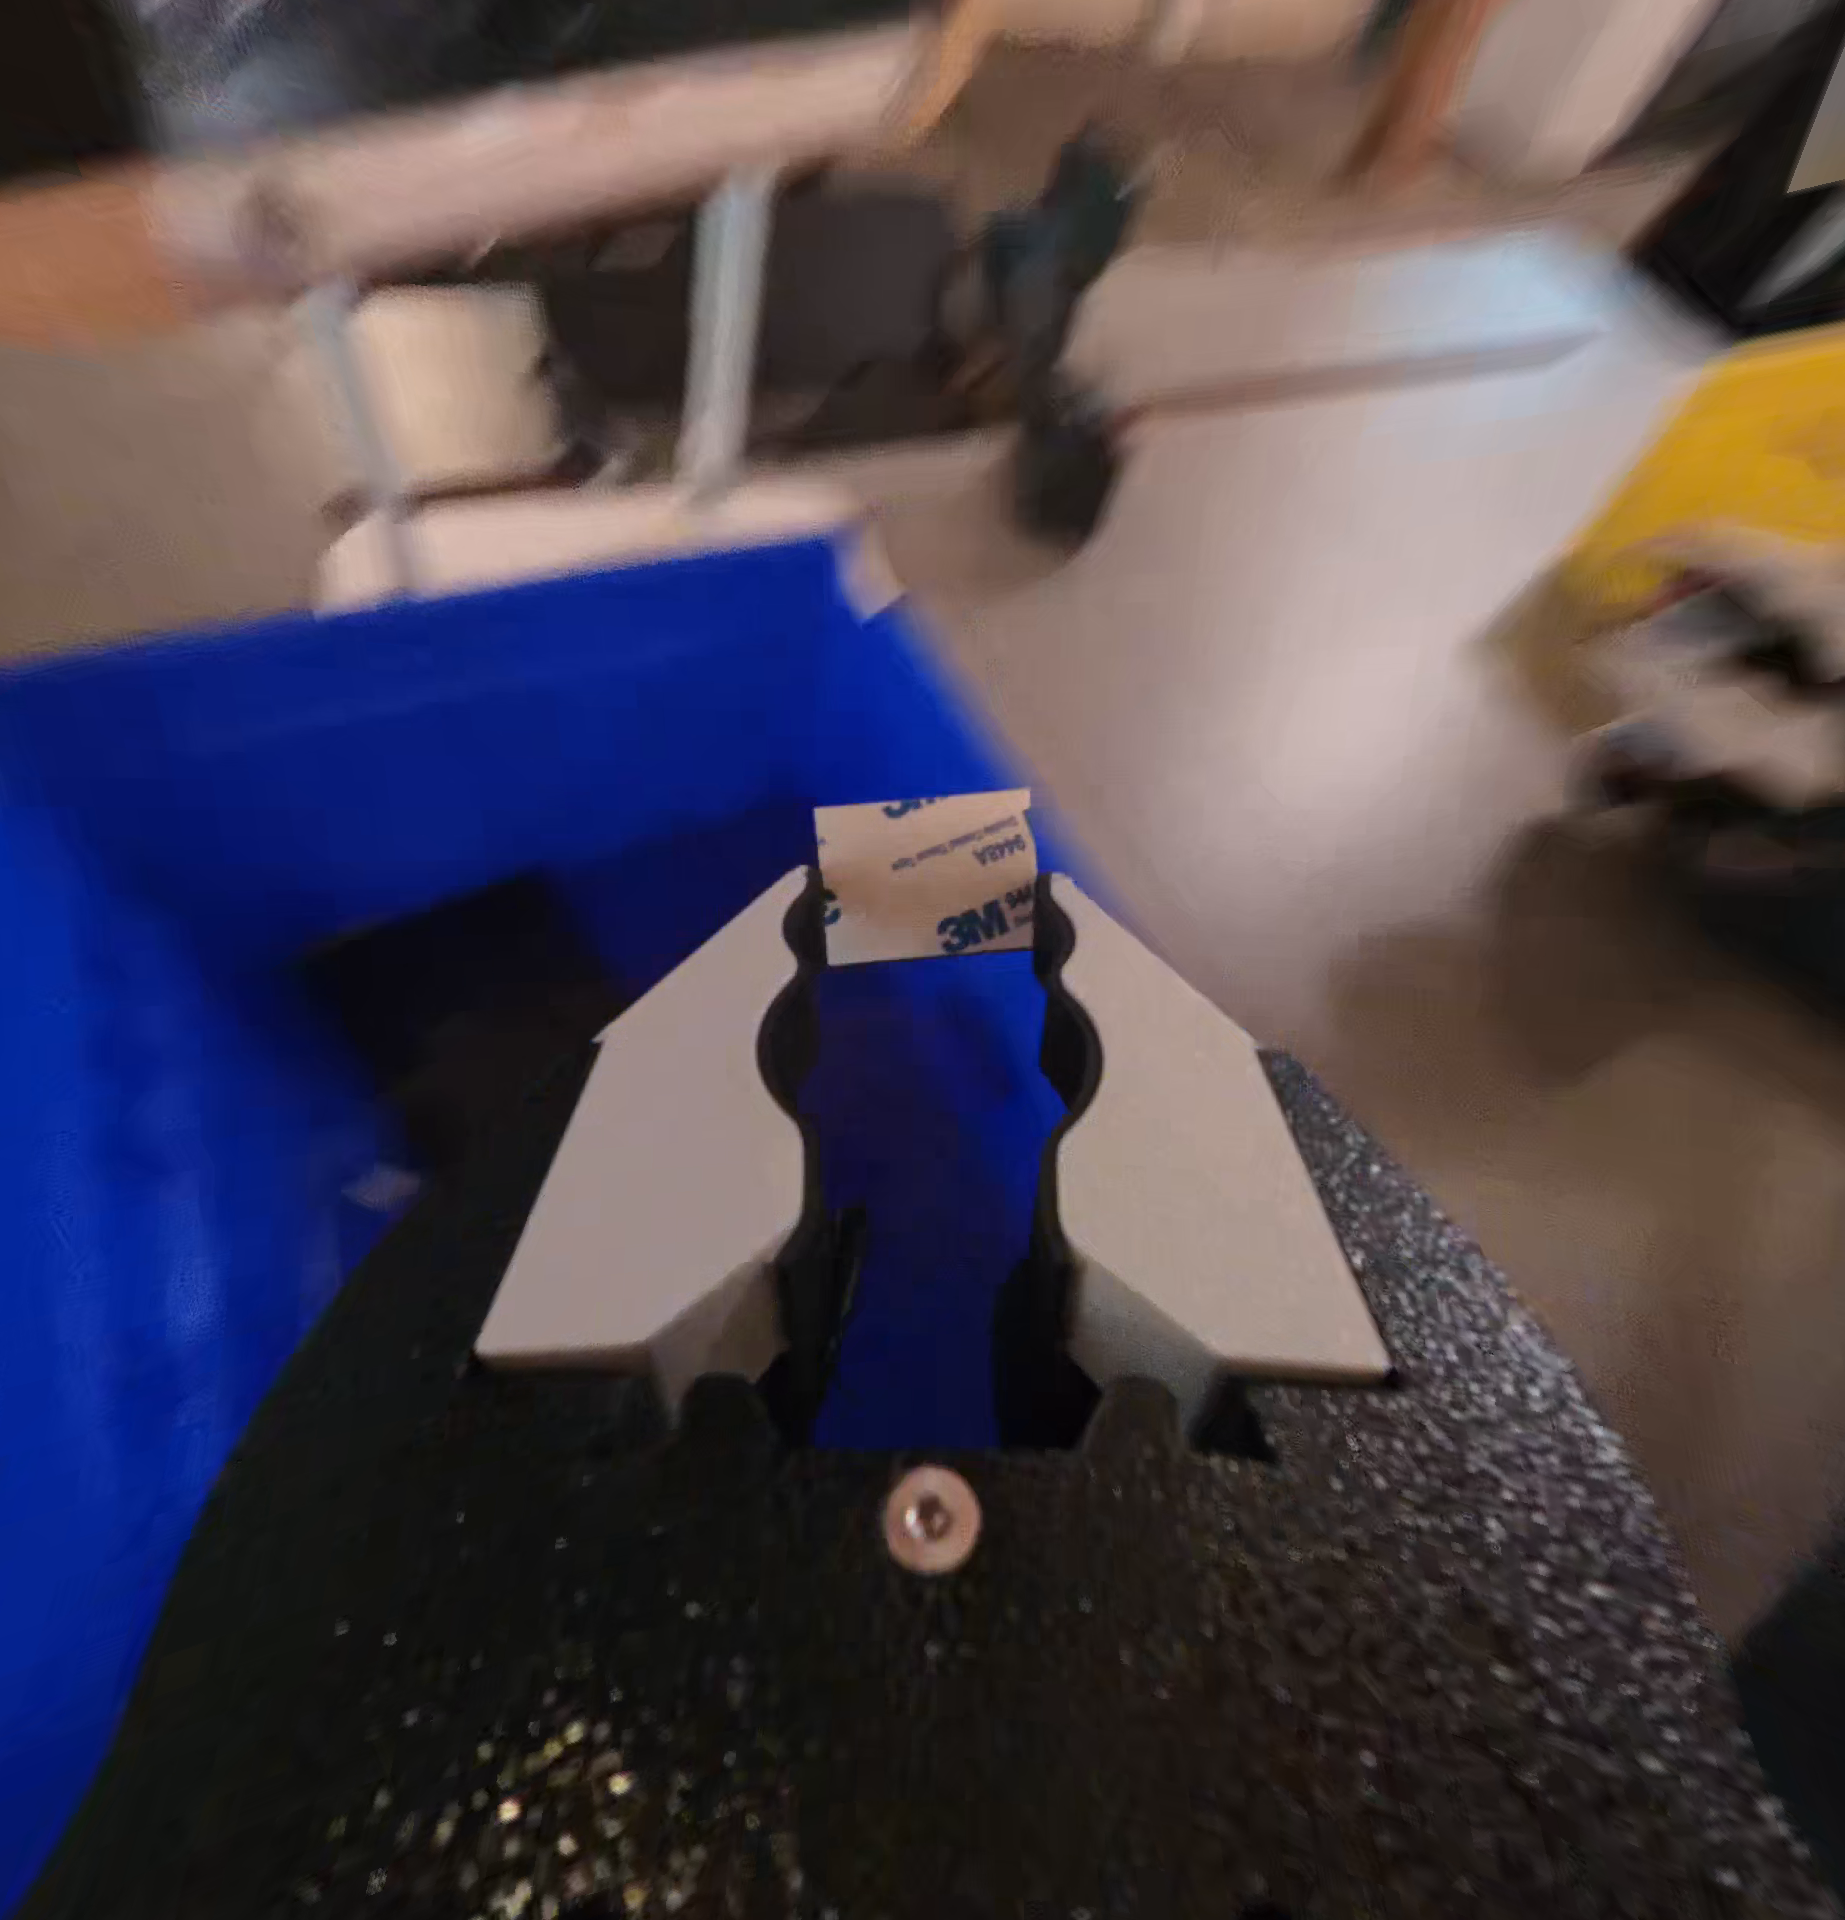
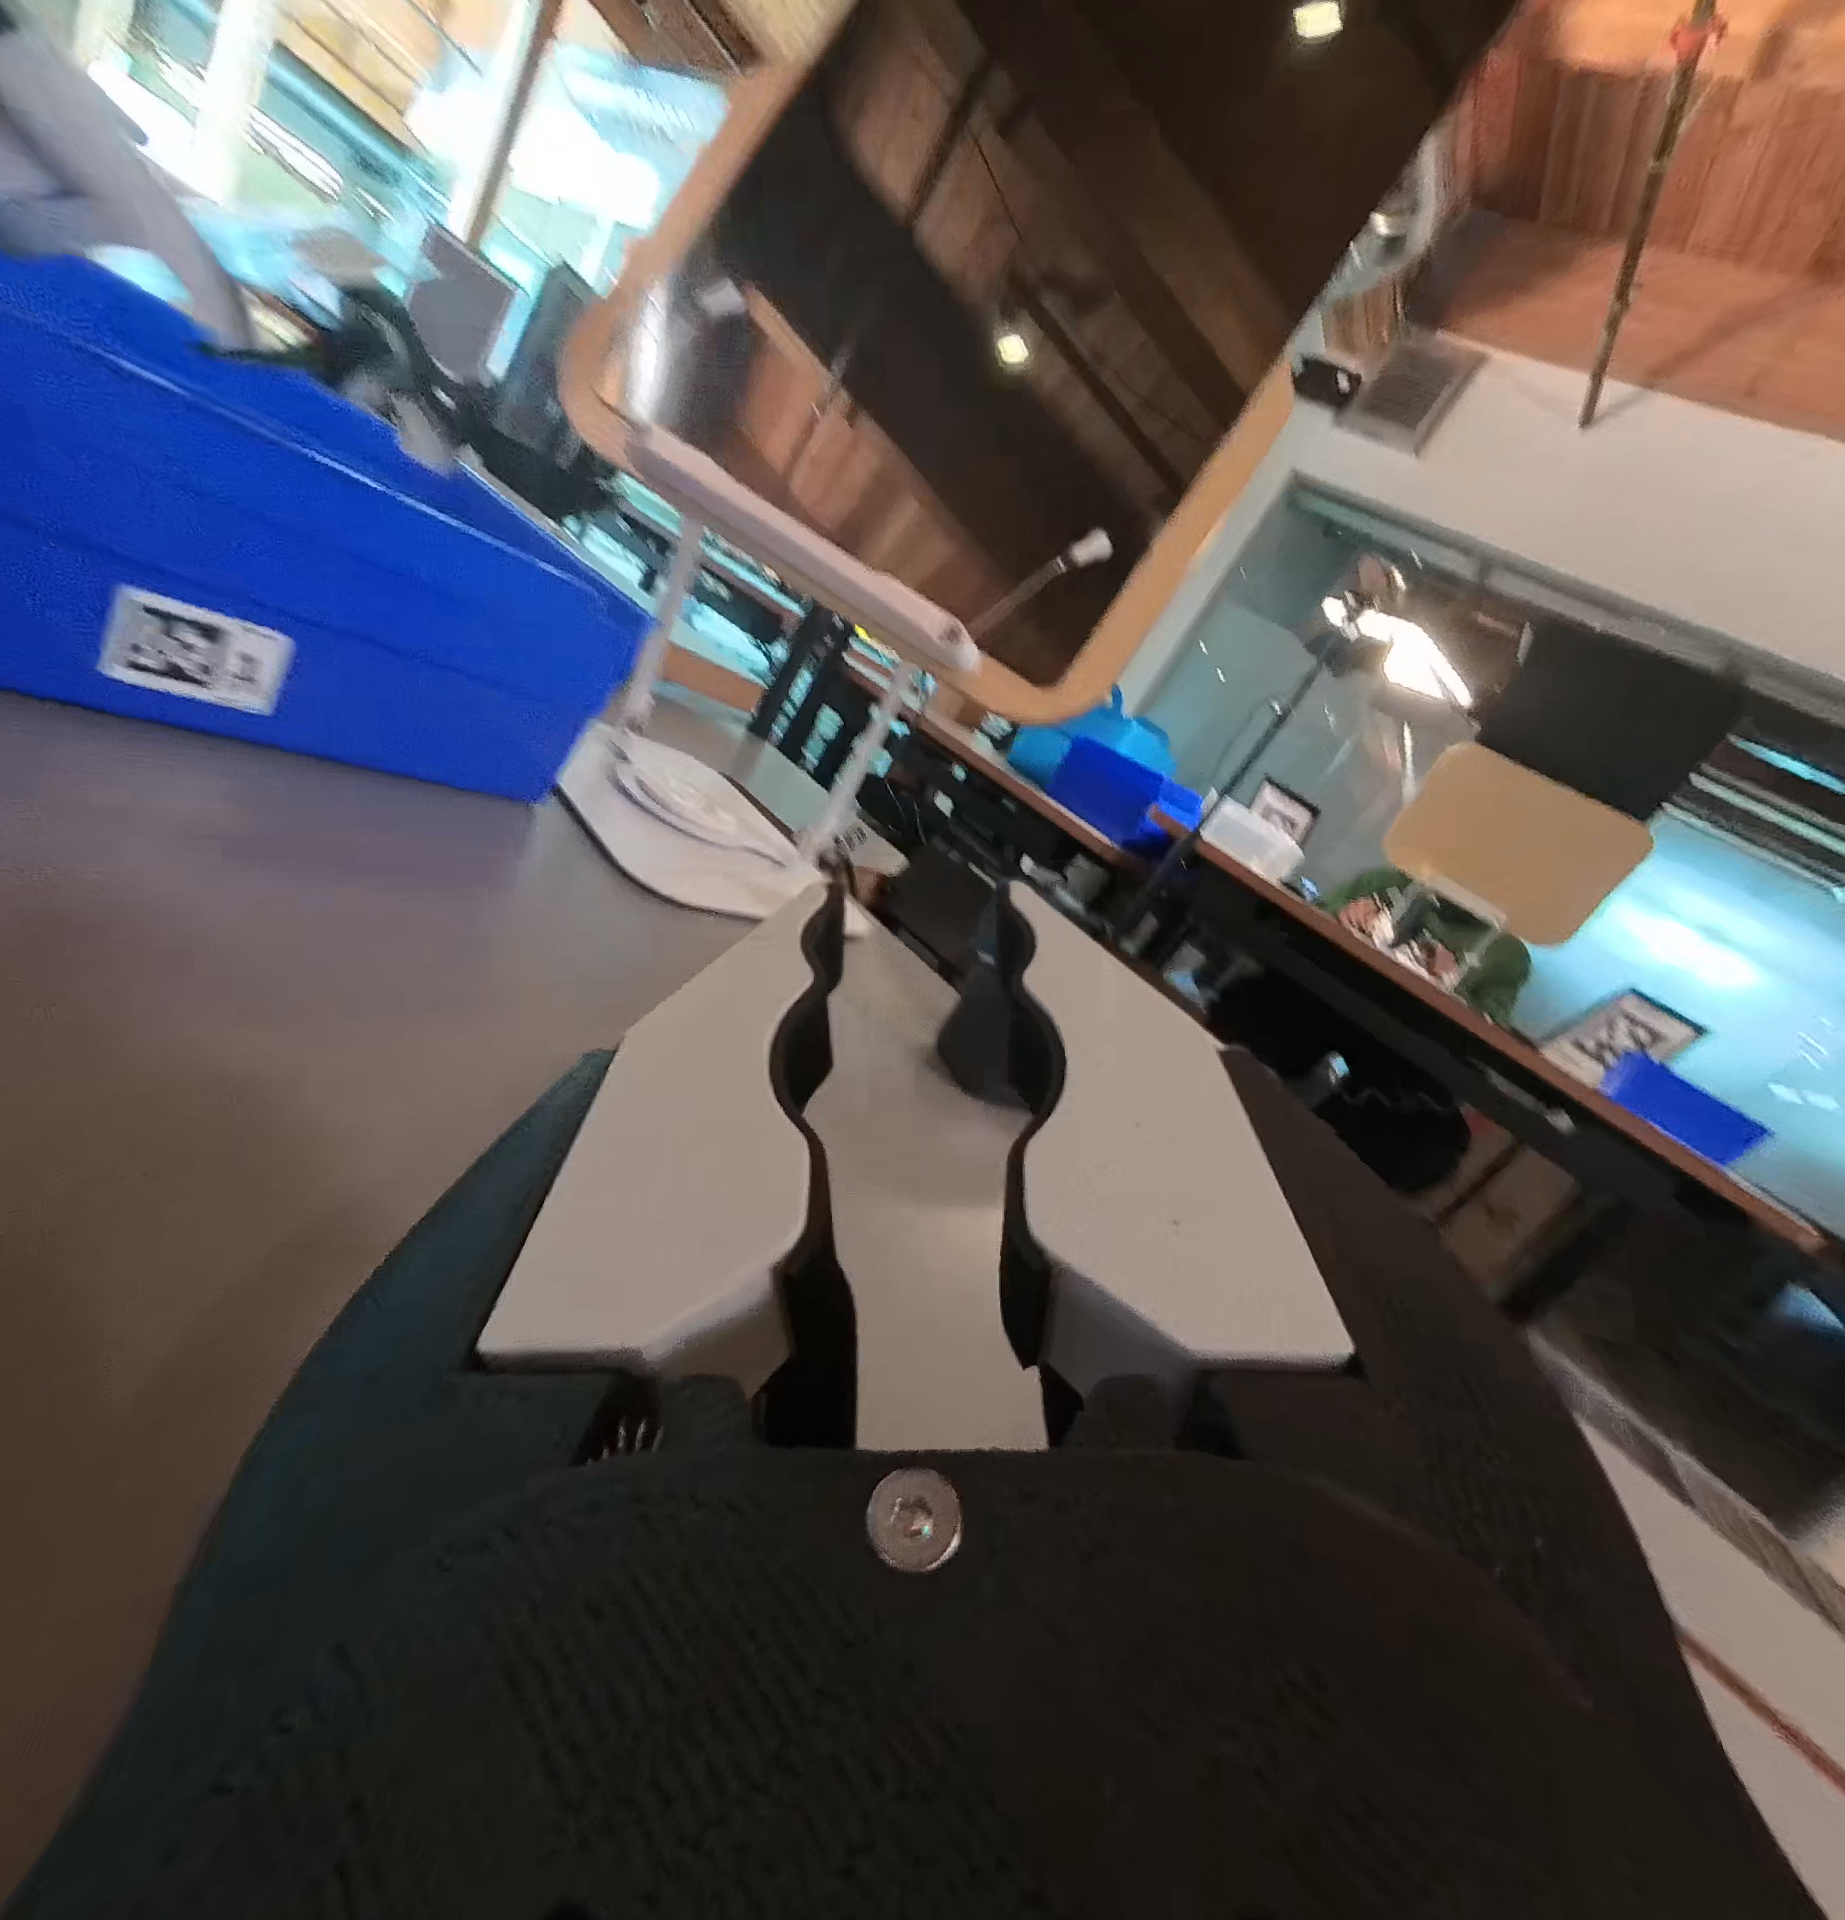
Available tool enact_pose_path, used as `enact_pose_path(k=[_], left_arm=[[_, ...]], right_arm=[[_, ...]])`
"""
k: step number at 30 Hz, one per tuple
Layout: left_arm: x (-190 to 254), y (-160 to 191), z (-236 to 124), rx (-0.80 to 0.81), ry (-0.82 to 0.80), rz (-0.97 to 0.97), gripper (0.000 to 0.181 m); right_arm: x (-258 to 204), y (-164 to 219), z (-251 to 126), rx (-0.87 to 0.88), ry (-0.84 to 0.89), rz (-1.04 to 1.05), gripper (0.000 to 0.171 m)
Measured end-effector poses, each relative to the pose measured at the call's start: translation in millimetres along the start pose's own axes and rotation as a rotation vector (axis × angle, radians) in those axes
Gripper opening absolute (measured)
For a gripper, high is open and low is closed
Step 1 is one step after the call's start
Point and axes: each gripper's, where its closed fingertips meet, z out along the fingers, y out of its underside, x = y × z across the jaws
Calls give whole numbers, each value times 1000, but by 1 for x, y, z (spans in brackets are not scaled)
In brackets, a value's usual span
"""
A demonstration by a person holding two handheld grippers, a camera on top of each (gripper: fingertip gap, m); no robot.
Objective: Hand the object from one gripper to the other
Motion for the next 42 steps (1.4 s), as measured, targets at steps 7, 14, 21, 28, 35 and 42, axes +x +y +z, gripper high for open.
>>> enact_pose_path(k=[7, 14, 21, 28, 35, 42], left_arm=[[156, -28, 18, 158, 314, 424, 38], [197, -9, 69, 181, -220, 1446, 38], [227, 17, 104, 168, -115, 1484, 39], [217, 8, 143, 102, 32, 633, 63], [245, -19, 170, 193, 708, -318, 60], [245, -8, 183, 106, 967, -615, 30]], right_arm=[[-62, -50, -16, 157, -313, 54, 42], [-54, -48, -13, -61, -590, 1009, 46], [-69, -32, -19, -162, -681, 940, 2], [-4, 19, -10, -230, -236, 316, 1], [28, 40, -17, -209, 66, -520, 1], [10, 41, -15, -207, 22, -834, 2]])
